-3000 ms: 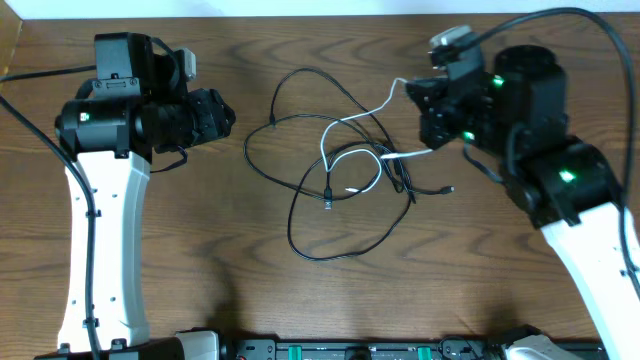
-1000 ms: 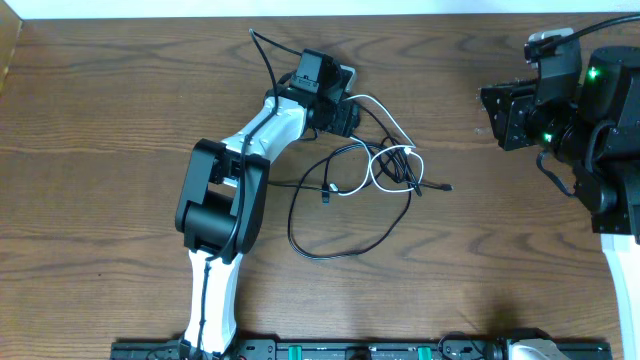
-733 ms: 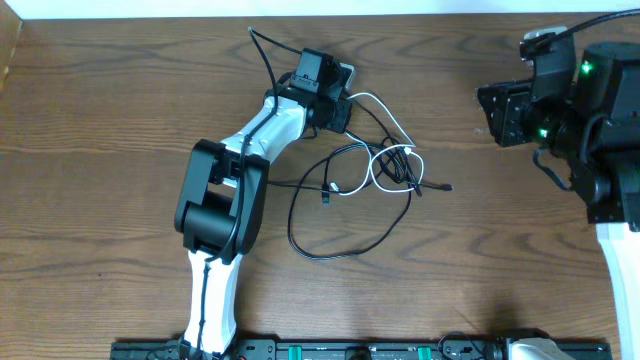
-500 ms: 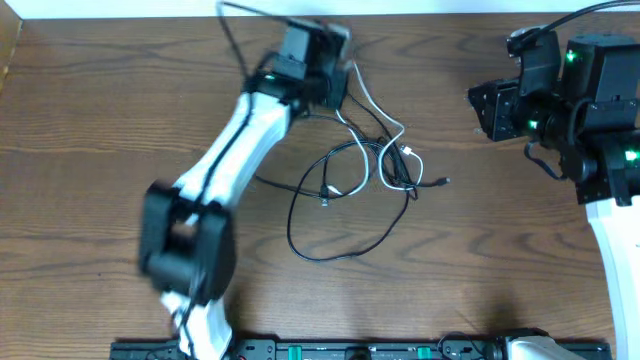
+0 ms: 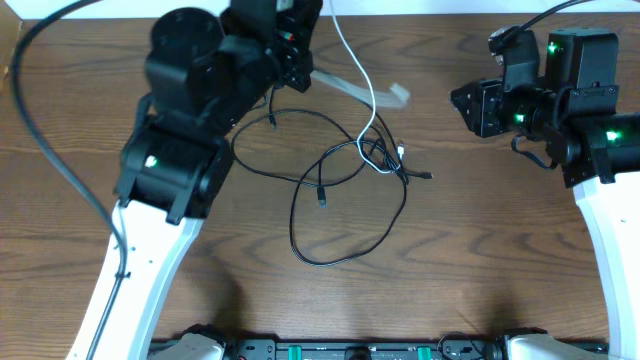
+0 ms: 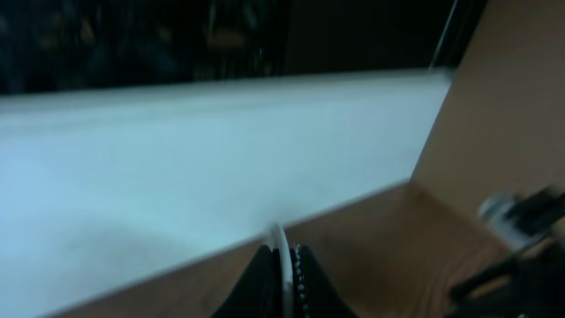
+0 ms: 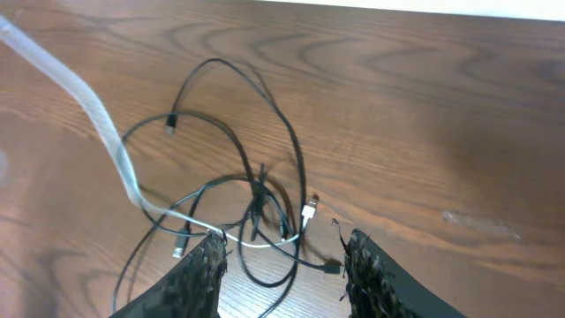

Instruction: Untangle cables

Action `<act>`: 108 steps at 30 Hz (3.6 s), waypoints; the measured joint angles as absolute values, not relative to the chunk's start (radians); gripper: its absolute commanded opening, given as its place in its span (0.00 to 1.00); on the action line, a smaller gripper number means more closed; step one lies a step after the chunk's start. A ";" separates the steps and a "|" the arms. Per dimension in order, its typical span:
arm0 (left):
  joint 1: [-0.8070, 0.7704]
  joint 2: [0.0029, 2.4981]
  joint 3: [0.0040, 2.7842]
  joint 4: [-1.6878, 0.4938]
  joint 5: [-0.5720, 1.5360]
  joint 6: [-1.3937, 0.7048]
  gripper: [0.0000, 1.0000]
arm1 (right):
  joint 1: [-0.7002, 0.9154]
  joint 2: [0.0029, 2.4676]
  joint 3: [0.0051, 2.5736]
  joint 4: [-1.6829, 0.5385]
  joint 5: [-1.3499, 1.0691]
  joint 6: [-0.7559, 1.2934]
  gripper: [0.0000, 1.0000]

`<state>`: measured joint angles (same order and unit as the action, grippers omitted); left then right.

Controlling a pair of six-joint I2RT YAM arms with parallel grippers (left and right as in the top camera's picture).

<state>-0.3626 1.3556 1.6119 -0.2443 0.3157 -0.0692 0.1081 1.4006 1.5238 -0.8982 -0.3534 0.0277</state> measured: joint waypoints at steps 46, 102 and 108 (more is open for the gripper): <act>-0.363 1.172 1.695 -0.260 0.308 -0.161 0.07 | 0.306 1.564 1.517 -0.758 -0.838 -0.242 0.01; -0.363 1.352 1.697 -0.992 0.023 -0.160 0.07 | 0.693 1.850 1.488 -0.863 -0.341 0.437 0.01; -0.363 1.352 1.697 -1.032 0.025 -0.165 0.07 | 0.542 1.792 1.481 -0.671 -0.569 0.301 0.01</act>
